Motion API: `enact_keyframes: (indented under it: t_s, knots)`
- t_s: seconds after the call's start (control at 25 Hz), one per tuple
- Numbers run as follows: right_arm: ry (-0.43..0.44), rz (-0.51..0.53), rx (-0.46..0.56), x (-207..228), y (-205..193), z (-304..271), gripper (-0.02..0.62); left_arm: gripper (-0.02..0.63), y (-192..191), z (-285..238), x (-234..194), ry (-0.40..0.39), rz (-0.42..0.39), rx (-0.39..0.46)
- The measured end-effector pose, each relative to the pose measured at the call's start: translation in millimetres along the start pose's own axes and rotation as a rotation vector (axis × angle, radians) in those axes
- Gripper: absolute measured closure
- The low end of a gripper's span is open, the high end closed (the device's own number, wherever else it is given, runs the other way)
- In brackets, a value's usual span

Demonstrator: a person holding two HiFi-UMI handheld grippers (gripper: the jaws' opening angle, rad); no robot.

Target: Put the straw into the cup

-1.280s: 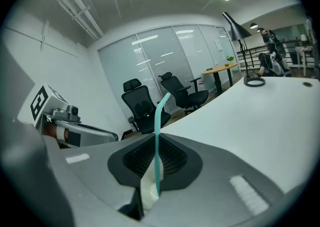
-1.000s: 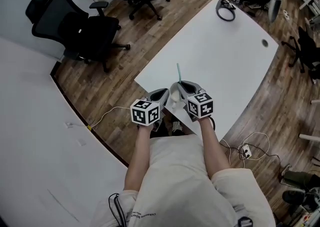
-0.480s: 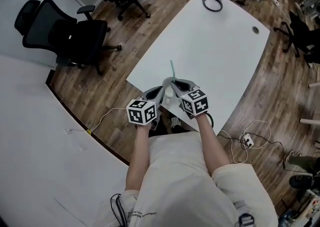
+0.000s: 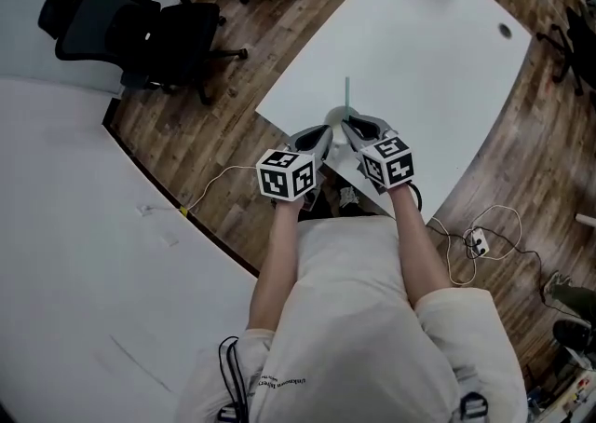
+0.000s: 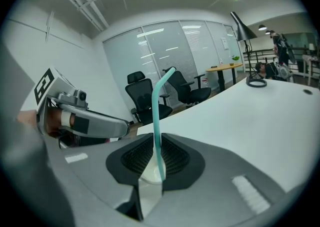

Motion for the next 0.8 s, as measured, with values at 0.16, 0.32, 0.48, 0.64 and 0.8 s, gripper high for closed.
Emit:
enact_keyframes:
  t_s: [0.16, 0.32, 0.48, 0.64, 0.8]
  knots:
    - [-0.013, 0.020, -0.010, -1.1, -1.7, -2.4, 0.503, 0.605, -0.9, 2.0, -0.1, 0.008, -0.029, -0.014]
    - [-0.021, 0.009, -0.009, 1.7, -1.9, -2.0, 0.508, 0.604, -1.7, 4.7, 2.4, 0.013, -0.041, -0.013]
    - [-0.028, -0.003, -0.002, 3.4, -2.8, 0.6, 0.509, 0.604, -3.9, 7.9, 0.7, 0.024, -0.042, -0.014]
    - [-0.041, -0.014, 0.009, 0.8, -1.9, -1.1, 0.515, 0.604, -4.4, 11.7, -1.9, 0.019, -0.046, -0.020]
    - [-0.061, -0.039, 0.027, 2.6, -1.2, -0.9, 0.520, 0.604, -3.6, 10.2, 0.9, 0.007, -0.073, -0.038]
Point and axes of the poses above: the fingertips, and each gripper's own axes: z backward along the fingers, x to its right, y out of its top, the point moved 5 cm from there along z, backward along the fingers, and after that the axes turned 2 degrees about -y, right-handed, at the moved point
